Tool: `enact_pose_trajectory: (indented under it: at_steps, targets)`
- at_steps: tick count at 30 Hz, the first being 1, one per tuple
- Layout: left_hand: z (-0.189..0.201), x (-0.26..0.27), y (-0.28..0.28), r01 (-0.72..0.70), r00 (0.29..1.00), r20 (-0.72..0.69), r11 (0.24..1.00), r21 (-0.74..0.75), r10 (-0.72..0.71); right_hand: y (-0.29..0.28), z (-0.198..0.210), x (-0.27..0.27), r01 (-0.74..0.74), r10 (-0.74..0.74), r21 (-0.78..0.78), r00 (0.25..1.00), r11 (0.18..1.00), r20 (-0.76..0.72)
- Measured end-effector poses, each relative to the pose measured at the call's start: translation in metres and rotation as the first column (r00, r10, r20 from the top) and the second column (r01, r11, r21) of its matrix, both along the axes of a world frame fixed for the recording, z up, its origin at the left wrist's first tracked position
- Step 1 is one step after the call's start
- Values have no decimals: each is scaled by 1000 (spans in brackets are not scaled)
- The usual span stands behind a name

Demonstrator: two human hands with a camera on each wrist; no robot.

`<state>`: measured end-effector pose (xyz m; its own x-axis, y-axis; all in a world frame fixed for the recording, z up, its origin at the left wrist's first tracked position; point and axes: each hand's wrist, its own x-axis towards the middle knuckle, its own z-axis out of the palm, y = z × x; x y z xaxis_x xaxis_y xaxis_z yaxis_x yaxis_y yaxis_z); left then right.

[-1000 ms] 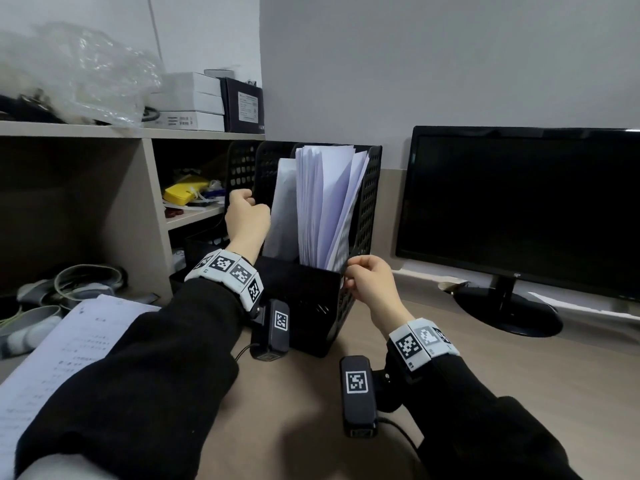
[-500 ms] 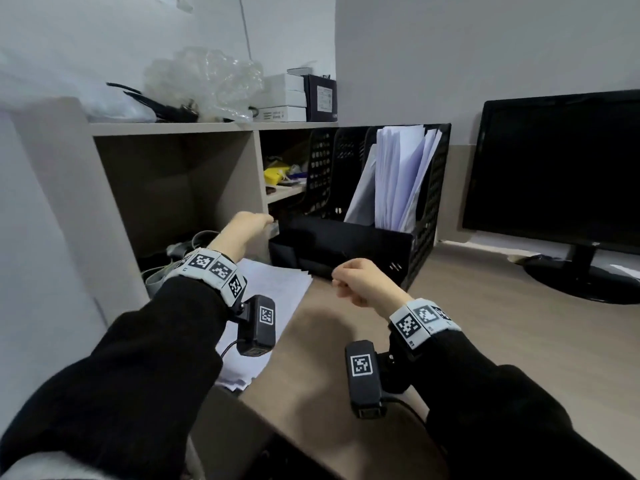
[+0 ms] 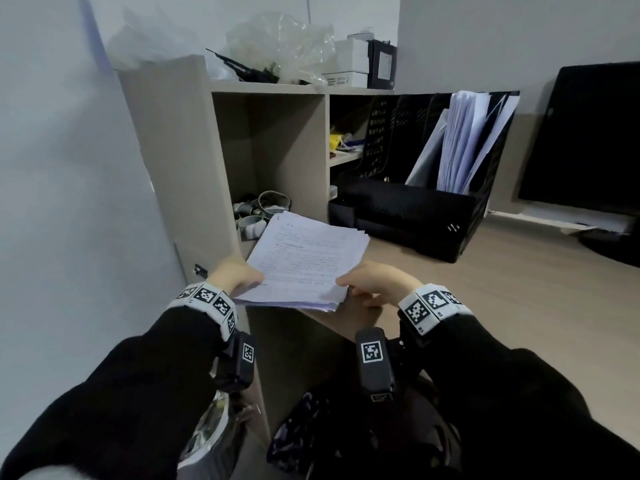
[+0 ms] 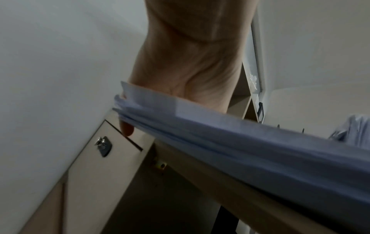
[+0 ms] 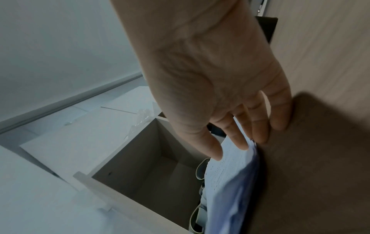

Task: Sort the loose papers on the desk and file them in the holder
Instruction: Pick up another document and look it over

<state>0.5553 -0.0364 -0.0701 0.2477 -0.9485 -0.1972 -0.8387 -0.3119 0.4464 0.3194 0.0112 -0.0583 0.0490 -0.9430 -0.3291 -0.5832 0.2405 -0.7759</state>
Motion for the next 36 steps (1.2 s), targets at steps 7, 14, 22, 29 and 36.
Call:
enact_pose_trajectory:
  at_steps: [7,14,22,29,36]
  targets:
    - [-9,17,10,-81,951,-296,996,41,90,12,1,6,-81,72,-59,988,995,-140]
    - [8,20,8,0,785,-617,997,75,46,10,-1,-11,32,-32,-58,999,998,9]
    - [58,-28,33,227,707,-570,898,-377,-418,5,-11,-46,224,-204,-26,923,974,325]
    - [86,-69,39,230,551,-594,790,-568,-587,13,6,-78,406,-44,-244,583,880,811]
    - [87,-130,19,315,596,-461,719,-619,-658,27,38,-126,633,-213,-554,740,540,638]
